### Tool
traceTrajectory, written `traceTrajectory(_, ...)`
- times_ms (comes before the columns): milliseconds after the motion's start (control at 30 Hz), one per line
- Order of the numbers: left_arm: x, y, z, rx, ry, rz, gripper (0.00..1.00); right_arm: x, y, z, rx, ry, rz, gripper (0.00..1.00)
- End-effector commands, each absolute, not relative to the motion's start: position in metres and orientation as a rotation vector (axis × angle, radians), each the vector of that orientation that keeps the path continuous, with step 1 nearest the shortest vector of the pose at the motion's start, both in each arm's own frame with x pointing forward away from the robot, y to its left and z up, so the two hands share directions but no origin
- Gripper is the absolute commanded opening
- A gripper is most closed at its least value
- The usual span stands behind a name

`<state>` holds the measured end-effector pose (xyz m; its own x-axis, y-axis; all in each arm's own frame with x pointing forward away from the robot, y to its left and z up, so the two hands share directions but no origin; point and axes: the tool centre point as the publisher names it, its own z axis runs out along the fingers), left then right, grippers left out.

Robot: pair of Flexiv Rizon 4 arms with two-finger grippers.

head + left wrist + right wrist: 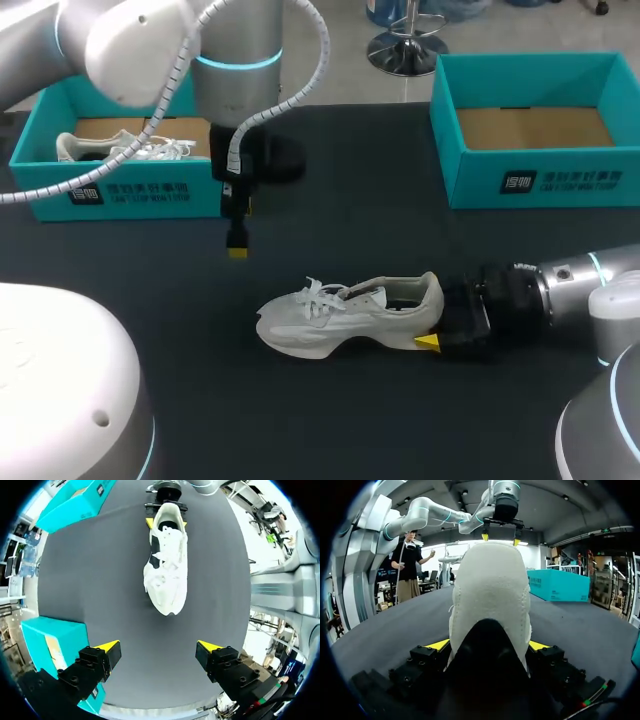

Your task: Take the shoe out of the shoebox, open the shoe tongue, remove and reinsert the insole, then place the shoe into the shoebox

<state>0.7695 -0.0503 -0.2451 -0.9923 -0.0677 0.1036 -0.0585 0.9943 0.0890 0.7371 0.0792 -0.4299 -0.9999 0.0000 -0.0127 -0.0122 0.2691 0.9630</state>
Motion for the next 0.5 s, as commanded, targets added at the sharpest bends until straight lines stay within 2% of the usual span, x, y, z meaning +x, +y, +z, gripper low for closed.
traceTrajectory(33,0.767,-0.046,-0.243,0.928,-2.957,-0.233,1.0,0.737,0.082,-0.432,-0.011,2.496,1.89,0.0)
traceTrajectory(200,0.75,-0.055,-0.237,1.578,-2.716,-0.268,1.0,0.737,0.082,-0.432,-0.011,2.496,1.89,0.0)
traceTrajectory(500,0.721,-0.097,-0.229,2.026,-2.519,-0.204,1.0,0.737,0.082,-0.432,-0.011,2.496,1.89,0.0)
